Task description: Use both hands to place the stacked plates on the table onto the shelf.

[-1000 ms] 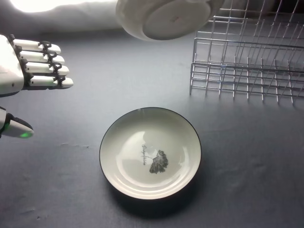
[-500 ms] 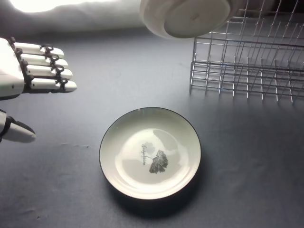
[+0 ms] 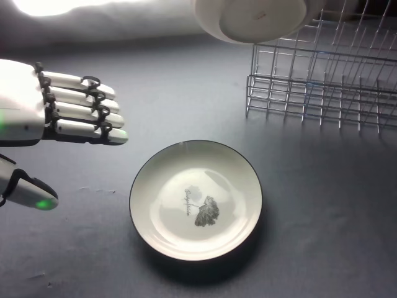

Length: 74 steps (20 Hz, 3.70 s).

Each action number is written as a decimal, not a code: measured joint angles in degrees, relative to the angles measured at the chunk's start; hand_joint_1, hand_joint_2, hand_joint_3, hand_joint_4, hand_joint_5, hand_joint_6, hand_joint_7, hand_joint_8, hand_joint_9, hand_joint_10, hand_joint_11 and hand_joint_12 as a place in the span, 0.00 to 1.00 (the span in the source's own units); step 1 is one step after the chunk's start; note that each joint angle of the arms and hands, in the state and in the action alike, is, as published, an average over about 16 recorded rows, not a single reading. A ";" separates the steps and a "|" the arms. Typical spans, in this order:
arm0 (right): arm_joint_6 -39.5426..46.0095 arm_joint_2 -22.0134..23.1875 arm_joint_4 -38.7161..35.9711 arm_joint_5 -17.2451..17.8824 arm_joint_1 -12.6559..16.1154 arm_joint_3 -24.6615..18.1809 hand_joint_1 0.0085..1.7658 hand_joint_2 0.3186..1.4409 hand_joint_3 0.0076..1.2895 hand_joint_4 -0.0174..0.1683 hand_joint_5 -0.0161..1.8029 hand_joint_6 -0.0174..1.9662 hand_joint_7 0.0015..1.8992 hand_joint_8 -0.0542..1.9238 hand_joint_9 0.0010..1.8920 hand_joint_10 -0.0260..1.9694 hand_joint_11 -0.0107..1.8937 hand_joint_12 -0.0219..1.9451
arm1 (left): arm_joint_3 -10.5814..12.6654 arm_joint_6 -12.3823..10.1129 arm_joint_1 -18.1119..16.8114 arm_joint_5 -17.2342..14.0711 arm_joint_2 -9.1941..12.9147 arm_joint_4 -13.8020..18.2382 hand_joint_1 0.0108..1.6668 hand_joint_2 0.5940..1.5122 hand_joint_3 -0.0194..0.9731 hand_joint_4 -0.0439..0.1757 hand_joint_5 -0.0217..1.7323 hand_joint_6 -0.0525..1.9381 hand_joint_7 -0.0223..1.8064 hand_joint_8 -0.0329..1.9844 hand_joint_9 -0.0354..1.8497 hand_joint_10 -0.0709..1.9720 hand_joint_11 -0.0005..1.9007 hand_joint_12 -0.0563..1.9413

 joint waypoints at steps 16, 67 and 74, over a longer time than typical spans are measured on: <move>0.16 1.63 5.47 -1.33 -0.84 0.60 0.77 0.62 0.00 0.04 0.52 0.47 0.59 0.38 0.46 0.59 0.28 0.68 | 3.97 -1.48 -0.80 -13.84 -6.19 7.18 0.00 0.66 0.03 0.22 0.07 0.03 0.08 0.02 0.07 0.04 0.01 0.10; 0.34 9.55 -2.17 4.25 -13.86 -0.58 0.66 0.67 0.00 0.07 0.41 0.15 0.42 0.14 0.38 0.10 0.12 0.68 | 9.60 -0.24 3.64 -8.85 -13.14 13.24 0.00 0.67 0.03 0.19 0.06 0.02 0.07 0.02 0.06 0.04 0.01 0.09; 0.34 9.44 -7.10 4.87 -11.24 -2.85 0.62 0.63 0.00 0.08 0.34 0.02 0.31 0.03 0.28 0.02 0.04 0.63 | 9.82 0.46 5.12 -9.05 -13.28 12.44 0.00 0.67 0.03 0.17 0.06 0.02 0.07 0.02 0.06 0.04 0.01 0.08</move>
